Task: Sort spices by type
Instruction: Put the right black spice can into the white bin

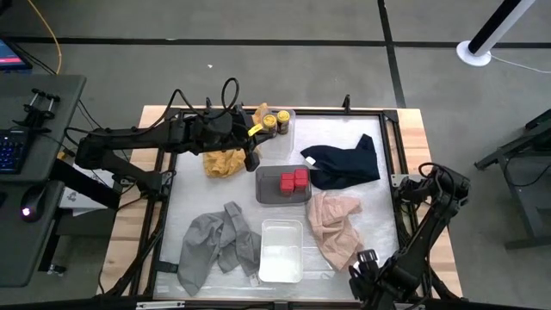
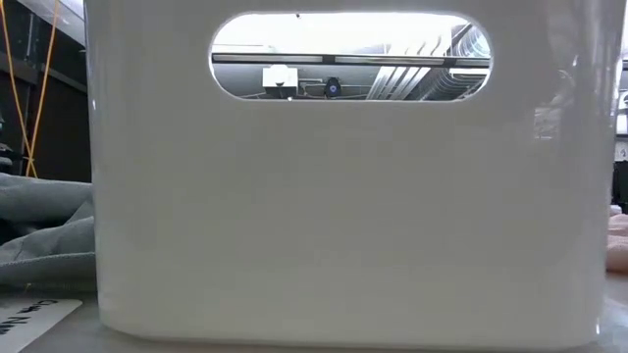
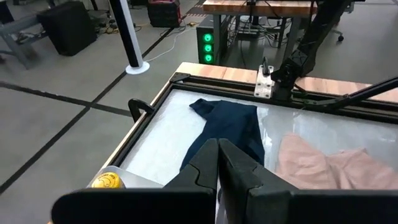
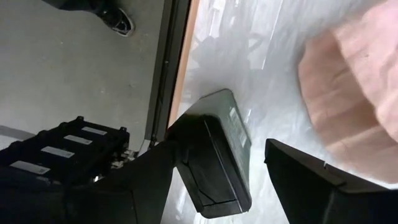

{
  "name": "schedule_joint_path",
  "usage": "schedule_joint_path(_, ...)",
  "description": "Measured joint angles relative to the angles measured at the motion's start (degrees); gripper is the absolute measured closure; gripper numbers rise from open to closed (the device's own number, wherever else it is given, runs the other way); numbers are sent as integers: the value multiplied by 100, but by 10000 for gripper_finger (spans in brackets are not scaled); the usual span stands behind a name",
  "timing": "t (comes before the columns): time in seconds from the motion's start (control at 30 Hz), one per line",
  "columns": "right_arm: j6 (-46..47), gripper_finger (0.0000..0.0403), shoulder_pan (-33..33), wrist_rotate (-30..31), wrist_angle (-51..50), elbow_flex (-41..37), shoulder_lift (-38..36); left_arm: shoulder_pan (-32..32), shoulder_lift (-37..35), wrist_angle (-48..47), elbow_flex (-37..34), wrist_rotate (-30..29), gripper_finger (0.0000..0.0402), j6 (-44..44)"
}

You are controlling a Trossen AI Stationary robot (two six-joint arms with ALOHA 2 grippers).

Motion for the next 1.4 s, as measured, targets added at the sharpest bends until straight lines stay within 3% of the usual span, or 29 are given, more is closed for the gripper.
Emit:
schedule_joint_path(0.77, -443, 155, -321, 401, -438, 364, 39, 150, 0, 2, 0, -2, 401, 97)
schedule_joint_path(1.13, -748, 155, -187, -48, -468, 442, 37, 149, 0, 2, 0, 0, 401, 96)
schedule_joint_path(1.4, -973, 155, -155, 173, -468, 442, 42, 149, 0, 2, 0, 0, 401, 98)
